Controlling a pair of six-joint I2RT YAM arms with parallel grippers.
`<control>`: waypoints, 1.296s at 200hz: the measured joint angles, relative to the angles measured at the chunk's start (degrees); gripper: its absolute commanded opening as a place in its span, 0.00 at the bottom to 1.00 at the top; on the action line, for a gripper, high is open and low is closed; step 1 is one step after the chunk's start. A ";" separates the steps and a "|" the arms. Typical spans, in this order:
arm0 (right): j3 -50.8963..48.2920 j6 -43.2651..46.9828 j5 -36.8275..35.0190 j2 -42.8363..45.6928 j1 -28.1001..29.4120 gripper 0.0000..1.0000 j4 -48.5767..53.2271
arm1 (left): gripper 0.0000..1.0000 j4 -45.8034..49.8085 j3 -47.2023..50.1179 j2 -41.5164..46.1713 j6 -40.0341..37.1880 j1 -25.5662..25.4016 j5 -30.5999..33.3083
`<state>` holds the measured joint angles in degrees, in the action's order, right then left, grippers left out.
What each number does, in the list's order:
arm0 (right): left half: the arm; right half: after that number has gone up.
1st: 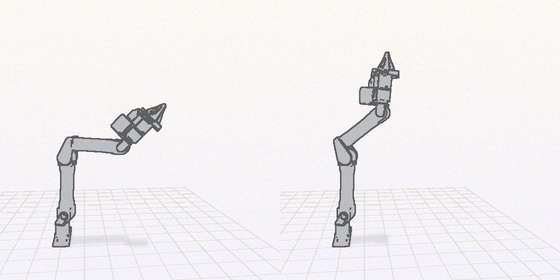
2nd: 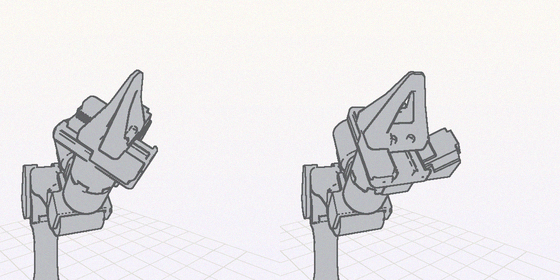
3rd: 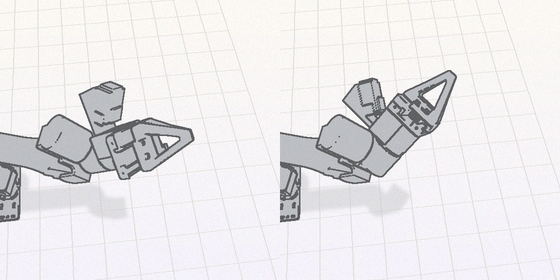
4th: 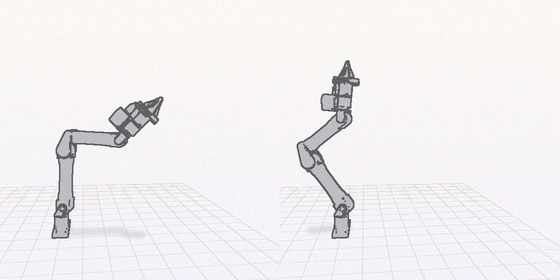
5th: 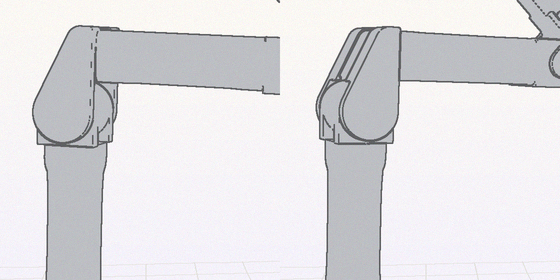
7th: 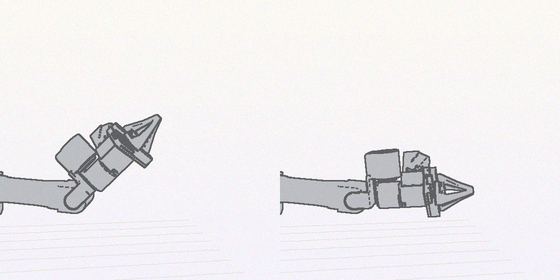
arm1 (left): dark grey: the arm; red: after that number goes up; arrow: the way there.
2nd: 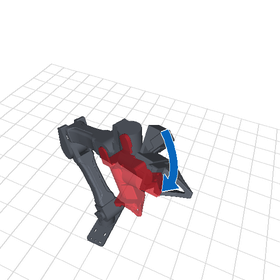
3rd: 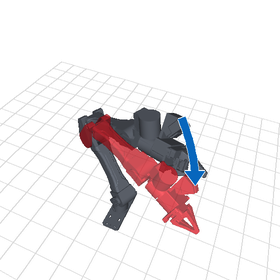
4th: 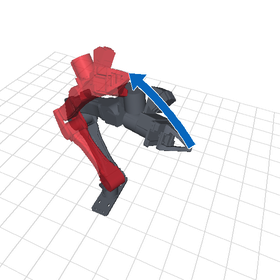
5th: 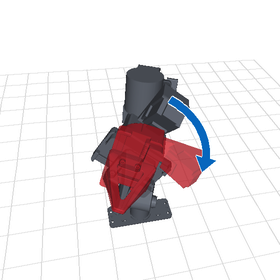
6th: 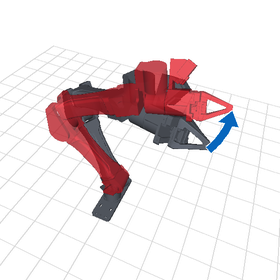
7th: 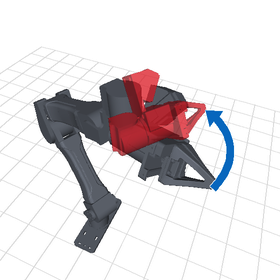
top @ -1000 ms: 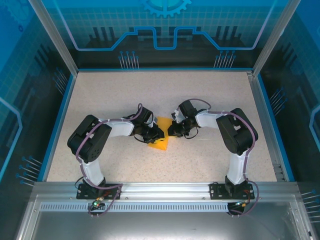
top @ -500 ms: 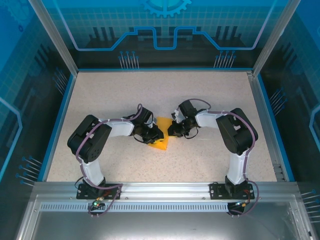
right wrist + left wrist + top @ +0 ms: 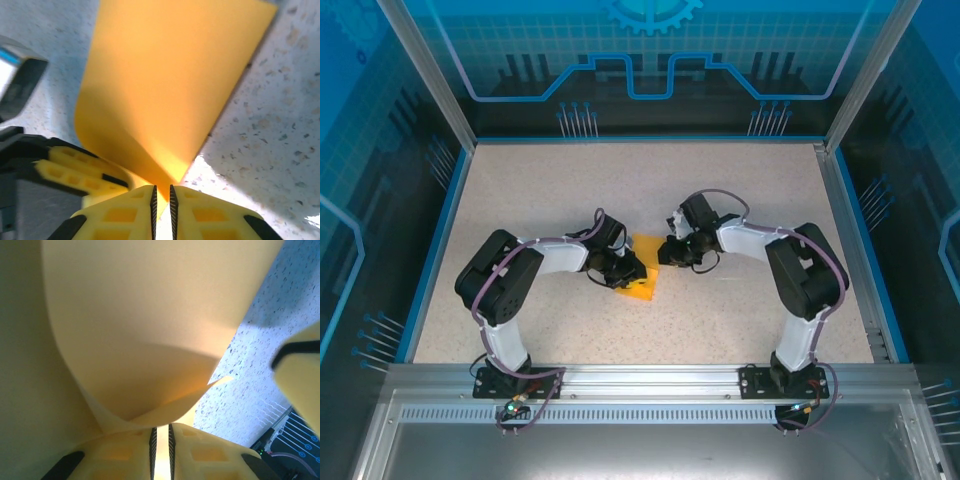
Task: Fold a paper plane with a square sheet of paper (pick it up from the middle)
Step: Fold the triangle a second time at the center of the table.
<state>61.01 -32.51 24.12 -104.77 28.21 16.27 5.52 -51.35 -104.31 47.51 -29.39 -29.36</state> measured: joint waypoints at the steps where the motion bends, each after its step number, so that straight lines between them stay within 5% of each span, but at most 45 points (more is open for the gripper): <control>1: 0.00 0.00 0.02 0.13 0.00 0.16 0.00 | 0.17 0.00 0.00 0.00 0.00 0.00 0.00; 259: 4.26 1.70 -2.58 -6.27 3.56 0.11 5.18 | 0.17 0.68 -1.81 4.02 -2.56 0.00 3.50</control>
<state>65.28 -30.81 21.54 -111.04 31.77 21.45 6.20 -53.17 -100.29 44.95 -29.39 -25.87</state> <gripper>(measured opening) 0.113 0.170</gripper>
